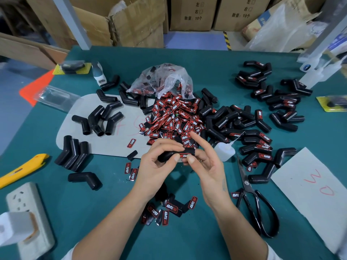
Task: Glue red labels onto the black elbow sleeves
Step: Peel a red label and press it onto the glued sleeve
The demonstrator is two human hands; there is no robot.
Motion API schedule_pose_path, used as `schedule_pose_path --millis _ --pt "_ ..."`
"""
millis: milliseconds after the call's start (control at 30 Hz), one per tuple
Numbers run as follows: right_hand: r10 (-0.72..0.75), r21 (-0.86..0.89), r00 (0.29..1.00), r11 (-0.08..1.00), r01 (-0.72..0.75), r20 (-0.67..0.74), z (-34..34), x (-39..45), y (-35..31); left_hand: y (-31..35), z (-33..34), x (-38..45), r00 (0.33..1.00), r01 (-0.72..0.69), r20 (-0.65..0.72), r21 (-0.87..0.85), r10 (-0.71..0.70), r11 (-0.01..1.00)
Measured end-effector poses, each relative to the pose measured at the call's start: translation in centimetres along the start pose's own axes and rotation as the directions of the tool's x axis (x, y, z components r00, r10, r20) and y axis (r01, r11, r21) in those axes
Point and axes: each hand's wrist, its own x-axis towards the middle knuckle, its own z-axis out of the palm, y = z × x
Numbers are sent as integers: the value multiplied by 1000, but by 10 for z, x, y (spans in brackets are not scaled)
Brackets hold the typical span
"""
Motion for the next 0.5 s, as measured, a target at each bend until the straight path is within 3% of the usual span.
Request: schedule_pose_path --millis 200,500 --pt "53 -57 998 997 -54 -19 2 1 -1 1 3 -1 998 -37 56 121 30 992" --pt "70 31 996 997 -69 -48 2 1 -6 1 4 -3 996 -57 73 167 46 984"
